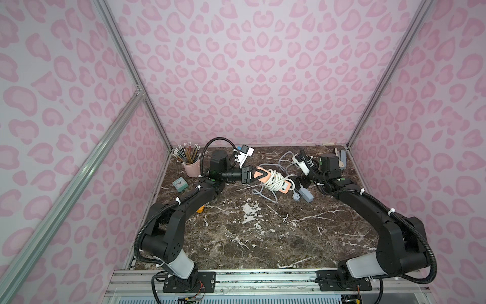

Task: Wrap the cord around the power strip
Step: Wrap the power cord around the power strip.

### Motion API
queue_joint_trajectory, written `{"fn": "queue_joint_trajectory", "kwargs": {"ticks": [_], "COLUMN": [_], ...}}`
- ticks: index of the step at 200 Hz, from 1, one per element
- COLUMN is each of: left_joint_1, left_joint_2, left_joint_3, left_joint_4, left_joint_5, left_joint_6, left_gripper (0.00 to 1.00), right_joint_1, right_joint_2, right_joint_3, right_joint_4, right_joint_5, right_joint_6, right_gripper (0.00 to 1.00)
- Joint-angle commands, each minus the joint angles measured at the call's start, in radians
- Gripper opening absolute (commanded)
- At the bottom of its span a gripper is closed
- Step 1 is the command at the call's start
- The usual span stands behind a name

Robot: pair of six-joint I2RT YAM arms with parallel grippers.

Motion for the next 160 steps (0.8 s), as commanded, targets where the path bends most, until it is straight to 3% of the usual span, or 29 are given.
{"fn": "queue_joint_trajectory", "kwargs": {"ticks": [1, 32, 52, 69, 83, 102, 160], "left_joint_1": [0.001, 0.002, 0.001, 0.002, 0.001, -0.005, -0.024], "left_joint_2": [0.013, 0.023, 0.027, 0.033, 0.044, 0.057, 0.007], "left_joint_3": [0.038, 0.052, 0.075, 0.13, 0.155, 0.142, -0.011], "left_joint_4": [0.025, 0.033, -0.063, -0.271, -0.372, -0.377, -0.063], "left_joint_5": [0.008, 0.018, 0.011, -0.033, -0.053, -0.031, 0.044], "left_joint_6": [0.037, 0.02, 0.074, 0.226, 0.297, 0.302, 0.106], "left_gripper": [0.03, 0.03, 0.03, 0.03, 0.03, 0.03, 0.03], "right_joint_1": [-0.008, -0.002, 0.007, 0.01, 0.021, 0.053, 0.181], "right_joint_2": [-0.011, 0.051, 0.107, 0.134, 0.129, 0.12, 0.151], "right_joint_3": [0.02, 0.083, 0.115, 0.137, 0.128, 0.117, 0.091], "right_joint_4": [0.059, -0.013, -0.038, -0.048, -0.014, 0.059, 0.117], "right_joint_5": [-0.074, 0.021, 0.276, 0.46, 0.535, 0.636, 0.577], "right_joint_6": [0.051, 0.013, -0.002, -0.02, -0.061, -0.112, -0.279], "right_gripper": [0.98, 0.98, 0.98, 0.96, 0.95, 0.95, 0.95]}}
